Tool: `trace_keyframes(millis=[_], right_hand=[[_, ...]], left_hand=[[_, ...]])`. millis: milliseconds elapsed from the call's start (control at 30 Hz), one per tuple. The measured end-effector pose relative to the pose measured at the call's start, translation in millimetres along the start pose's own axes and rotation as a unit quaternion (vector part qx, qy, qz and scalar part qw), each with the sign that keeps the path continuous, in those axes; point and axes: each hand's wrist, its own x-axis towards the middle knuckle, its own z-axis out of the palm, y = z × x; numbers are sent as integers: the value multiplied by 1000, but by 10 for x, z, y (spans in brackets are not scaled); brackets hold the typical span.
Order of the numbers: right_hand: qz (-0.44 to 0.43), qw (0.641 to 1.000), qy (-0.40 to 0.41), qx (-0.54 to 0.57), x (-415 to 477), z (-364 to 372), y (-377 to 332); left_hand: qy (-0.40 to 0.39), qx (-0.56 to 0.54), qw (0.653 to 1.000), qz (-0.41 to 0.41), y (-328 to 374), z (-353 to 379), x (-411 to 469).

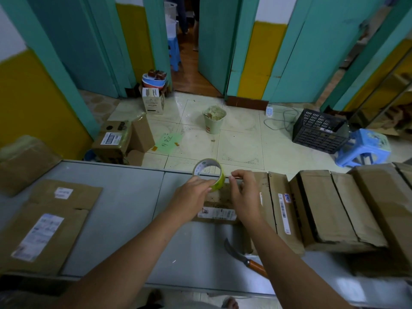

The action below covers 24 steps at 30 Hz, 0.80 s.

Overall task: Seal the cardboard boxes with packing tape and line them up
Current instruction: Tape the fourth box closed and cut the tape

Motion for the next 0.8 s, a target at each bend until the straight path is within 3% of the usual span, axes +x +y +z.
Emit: trace_keyframes(millis=[133, 333, 800], right_hand=[[-40, 998, -46, -15, 33, -38, -23], [-27, 1000, -4, -15, -17, 51, 14], [-49, 996, -30, -65, 27, 72, 85]], left_hand=[[-3, -2, 1000, 16, 3, 0, -22], [-3, 1, 1000, 16, -9, -9, -21], [-41, -23, 998, 30, -89, -63, -4]])
